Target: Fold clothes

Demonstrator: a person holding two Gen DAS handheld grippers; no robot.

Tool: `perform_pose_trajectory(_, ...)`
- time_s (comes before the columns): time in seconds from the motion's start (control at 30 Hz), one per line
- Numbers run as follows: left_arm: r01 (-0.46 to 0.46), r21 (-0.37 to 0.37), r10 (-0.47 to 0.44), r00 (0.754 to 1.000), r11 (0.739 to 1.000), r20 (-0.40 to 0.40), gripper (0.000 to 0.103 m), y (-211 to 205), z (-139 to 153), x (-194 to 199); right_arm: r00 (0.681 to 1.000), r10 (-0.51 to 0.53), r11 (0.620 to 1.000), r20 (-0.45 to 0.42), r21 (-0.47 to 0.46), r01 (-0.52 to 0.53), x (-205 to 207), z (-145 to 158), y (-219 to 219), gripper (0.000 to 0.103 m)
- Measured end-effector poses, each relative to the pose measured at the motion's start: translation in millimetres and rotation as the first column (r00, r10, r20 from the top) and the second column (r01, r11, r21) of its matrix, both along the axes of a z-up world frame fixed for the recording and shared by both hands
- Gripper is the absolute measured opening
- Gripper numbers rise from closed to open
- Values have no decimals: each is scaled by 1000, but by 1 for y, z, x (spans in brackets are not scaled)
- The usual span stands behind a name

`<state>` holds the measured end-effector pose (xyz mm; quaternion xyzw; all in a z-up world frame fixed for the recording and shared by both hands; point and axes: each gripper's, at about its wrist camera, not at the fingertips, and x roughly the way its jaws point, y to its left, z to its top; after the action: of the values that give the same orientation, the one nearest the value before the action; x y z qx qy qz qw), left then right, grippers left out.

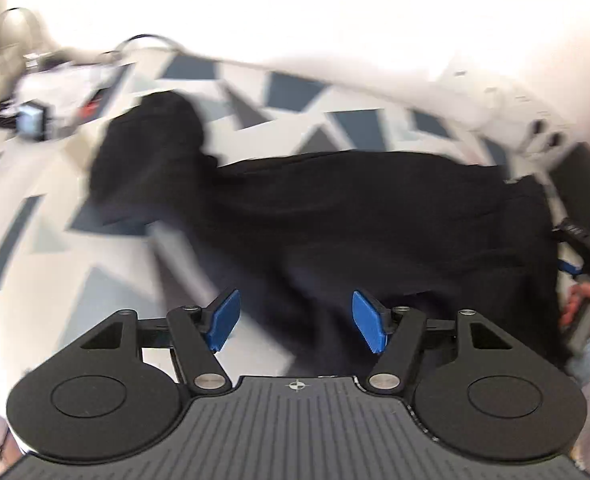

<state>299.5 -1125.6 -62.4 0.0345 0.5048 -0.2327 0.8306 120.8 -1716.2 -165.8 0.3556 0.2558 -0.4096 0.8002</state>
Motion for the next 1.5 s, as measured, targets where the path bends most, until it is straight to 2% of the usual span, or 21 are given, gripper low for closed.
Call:
perform_pose_trajectory(0.03,-16,13,16,1000,1000,-5,64,3,-3,-1,1000,-2,1000,13,10,2,3,-3,2,70)
perform_pose_trajectory(0.07,-20,14,20,1000,1000,-17,64,3,-6,0,999,0,1000,38,17,-1,2,-4,4,55)
perform_pose_trajectory(0.1,-24,16,24,999,1000,-30,64,3,-9,1,998,2,1000,61,23,-4,1,-4,6,45)
perform_pose_trajectory(0.17,-32,18,33,998,999,-54,64,4,-15,3,998,-2,1000,69,14,1,-2,-1,18,20)
perform_pose_trajectory(0.2,-31,19,32,998,999,-63,64,2,-18,4,996,-5,1000,86,6,4,-7,3,24,13)
perform_pose_trajectory(0.23,-12,21,13,998,1000,-55,64,-5,-19,4,993,-10,1000,122,6,10,-15,6,29,11)
perform_pose_trajectory(0.43,122,32,-121,992,992,-33,70,-55,-30,-2,955,-174,979,241,-61,194,-89,45,61,10)
perform_pose_trajectory(0.47,147,33,-145,989,989,-39,70,-64,-34,-4,948,-214,970,234,-65,235,-103,49,69,10)
perform_pose_trajectory(0.63,254,39,-251,965,966,-77,70,-103,-51,-17,929,-358,933,88,9,359,-160,33,114,10)
perform_pose_trajectory(0.7,275,52,-270,959,960,-86,70,-112,-56,-20,933,-360,931,7,70,359,-168,19,121,15)
perform_pose_trajectory(0.77,282,63,-276,957,957,-88,70,-115,-58,-24,933,-357,930,-37,81,359,-170,17,125,31)
perform_pose_trajectory(0.87,266,45,-262,961,963,-86,70,-110,-57,-22,916,-402,915,-13,41,402,-167,35,129,43)
perform_pose_trajectory(0.93,250,28,-247,965,968,-84,70,-102,-56,-20,917,-397,917,48,-28,398,-163,55,139,46)
perform_pose_trajectory(1.0,217,12,-216,974,976,-70,70,-91,-54,-15,939,-332,935,86,-98,340,-147,74,143,55)
perform_pose_trajectory(1.1,145,-22,-145,988,989,-42,70,-65,-48,-5,979,-171,973,108,-138,186,-106,94,140,56)
perform_pose_trajectory(1.17,78,-51,-79,997,996,-21,71,-40,-43,4,992,-61,989,110,-129,75,-71,106,141,56)
perform_pose_trajectory(1.23,3,-81,-4,1000,997,-2,73,-13,-38,13,991,39,996,129,-81,-29,-31,116,143,56)
perform_pose_trajectory(1.3,-80,-103,82,997,991,14,76,17,-37,22,972,144,989,184,-48,-138,13,127,150,56)
perform_pose_trajectory(1.37,-159,-119,161,987,980,5,77,44,-40,37,942,267,963,202,-84,-255,61,141,161,57)
perform_pose_trajectory(1.47,-273,-135,271,962,953,-30,77,83,-50,62,875,461,882,144,-184,-434,140,143,201,60)
perform_pose_trajectory(1.5,-308,-139,305,951,941,-43,77,96,-53,70,848,519,848,108,-185,-496,166,138,216,61)
